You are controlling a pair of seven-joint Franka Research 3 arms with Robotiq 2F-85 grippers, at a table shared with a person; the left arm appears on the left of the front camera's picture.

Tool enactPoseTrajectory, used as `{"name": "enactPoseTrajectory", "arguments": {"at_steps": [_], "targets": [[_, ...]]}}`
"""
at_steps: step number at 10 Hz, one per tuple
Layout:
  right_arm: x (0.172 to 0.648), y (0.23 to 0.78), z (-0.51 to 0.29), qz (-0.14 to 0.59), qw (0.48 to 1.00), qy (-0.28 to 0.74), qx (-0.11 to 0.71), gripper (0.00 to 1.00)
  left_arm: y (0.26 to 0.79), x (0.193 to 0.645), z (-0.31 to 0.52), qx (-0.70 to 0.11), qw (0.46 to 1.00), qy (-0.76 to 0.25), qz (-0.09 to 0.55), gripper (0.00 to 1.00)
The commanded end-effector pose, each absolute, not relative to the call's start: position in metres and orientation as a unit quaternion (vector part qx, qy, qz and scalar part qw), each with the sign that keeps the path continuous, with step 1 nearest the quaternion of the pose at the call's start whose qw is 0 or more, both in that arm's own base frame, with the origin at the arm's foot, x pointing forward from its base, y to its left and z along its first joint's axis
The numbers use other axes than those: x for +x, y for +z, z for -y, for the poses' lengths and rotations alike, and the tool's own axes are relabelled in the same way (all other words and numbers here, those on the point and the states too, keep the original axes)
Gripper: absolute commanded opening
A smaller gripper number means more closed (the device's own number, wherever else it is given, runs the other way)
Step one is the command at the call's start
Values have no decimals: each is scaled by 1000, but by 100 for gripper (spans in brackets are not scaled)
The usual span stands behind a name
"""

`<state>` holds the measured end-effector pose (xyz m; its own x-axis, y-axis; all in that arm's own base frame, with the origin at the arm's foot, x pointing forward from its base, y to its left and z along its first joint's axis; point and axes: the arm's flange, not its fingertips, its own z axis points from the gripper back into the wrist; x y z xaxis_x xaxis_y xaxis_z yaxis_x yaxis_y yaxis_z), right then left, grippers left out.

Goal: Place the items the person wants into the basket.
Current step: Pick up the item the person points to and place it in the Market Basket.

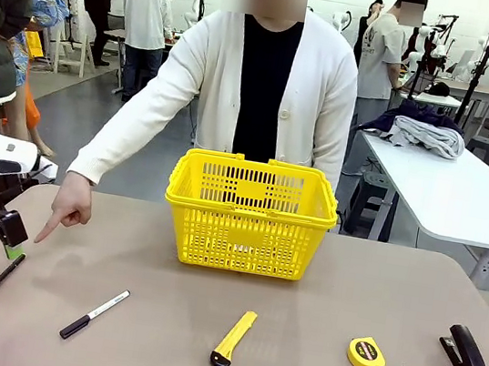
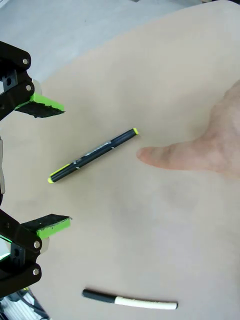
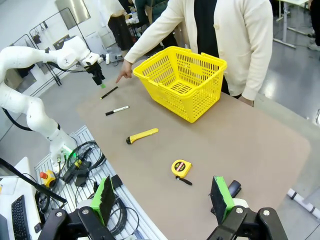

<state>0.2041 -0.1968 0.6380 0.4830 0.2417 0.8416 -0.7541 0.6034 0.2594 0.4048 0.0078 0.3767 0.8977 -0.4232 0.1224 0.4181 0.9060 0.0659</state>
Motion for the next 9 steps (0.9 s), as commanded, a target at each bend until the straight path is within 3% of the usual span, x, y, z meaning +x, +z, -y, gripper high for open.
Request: {"name": "enactPoseTrajectory", "arguments": {"at_steps": [1,9], "targets": [[205,639,196,409,791,318,324,100,345,391,2,50,978,-191,70,100],[205,639,196,409,791,318,324,100,305,406,-18,24,986,-156,48,100]]}}
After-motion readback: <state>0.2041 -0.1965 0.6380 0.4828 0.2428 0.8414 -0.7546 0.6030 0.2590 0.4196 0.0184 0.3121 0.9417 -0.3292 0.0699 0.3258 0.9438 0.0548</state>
